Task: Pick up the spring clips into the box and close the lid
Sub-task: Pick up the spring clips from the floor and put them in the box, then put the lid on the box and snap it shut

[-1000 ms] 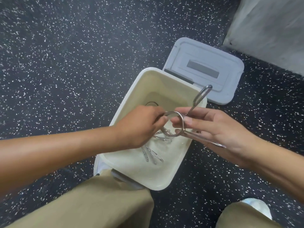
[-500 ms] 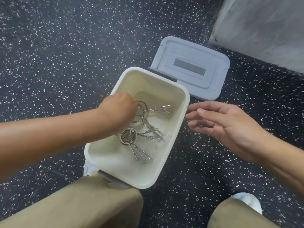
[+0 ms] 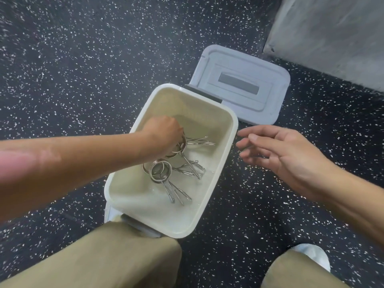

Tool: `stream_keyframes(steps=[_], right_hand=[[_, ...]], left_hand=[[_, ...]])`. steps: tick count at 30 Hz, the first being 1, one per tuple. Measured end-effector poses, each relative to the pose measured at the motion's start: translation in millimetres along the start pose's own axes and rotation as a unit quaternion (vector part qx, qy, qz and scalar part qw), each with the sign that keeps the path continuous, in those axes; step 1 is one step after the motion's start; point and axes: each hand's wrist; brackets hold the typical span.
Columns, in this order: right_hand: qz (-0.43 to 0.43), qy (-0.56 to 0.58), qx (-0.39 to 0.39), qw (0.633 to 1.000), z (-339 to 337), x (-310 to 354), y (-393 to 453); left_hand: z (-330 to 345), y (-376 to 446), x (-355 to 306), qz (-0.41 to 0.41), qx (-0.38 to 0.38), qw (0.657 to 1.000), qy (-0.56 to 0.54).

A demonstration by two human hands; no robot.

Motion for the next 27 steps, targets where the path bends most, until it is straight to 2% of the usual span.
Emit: stream_keyframes(steps=[5, 11, 14, 17, 21, 24, 27], right_hand=[[0.001, -0.042, -0.033, 0.999, -12.4, 6.8, 12.3], [0.010, -0.236, -0.047, 0.971, -38.7, 35.9, 53.3], [0.004, -0.368, -0.049, 0.928, -44.3, 48.9, 86.6], [-0.003, -0.445, -0.062, 0.893, -41.9, 56.9, 119.6], [-0.049, -0.596, -0.102, 0.795, -32.7, 58.9, 160.4], [-0.052, -0.659, -0.105, 0.743, -30.3, 49.1, 190.7], [-0.047, -0.692, -0.128, 0.709, -24.2, 40.7, 208.7]], left_hand=[[0.4, 0.1, 0.6, 0.006, -0.018, 0.999, -0.026], [-9.6, -15.0, 12.9, -0.004, -0.094, 0.993, -0.071], [-11.3, -26.5, 19.0, -0.015, -0.145, 0.982, -0.121], [-15.4, -37.5, 26.3, -0.012, -0.172, 0.971, -0.168], [-19.5, -54.1, 33.8, 0.004, -0.193, 0.959, -0.207], [-21.5, -65.9, 38.7, 0.011, -0.203, 0.953, -0.226], [-20.7, -74.3, 42.7, 0.012, -0.217, 0.944, -0.248]])
Point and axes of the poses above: each hand's wrist, its own y-axis towards the middle knuckle, its own z-axis out of the palm, x = y × z, and after that the axes turned 13 degrees about -y, right-handed
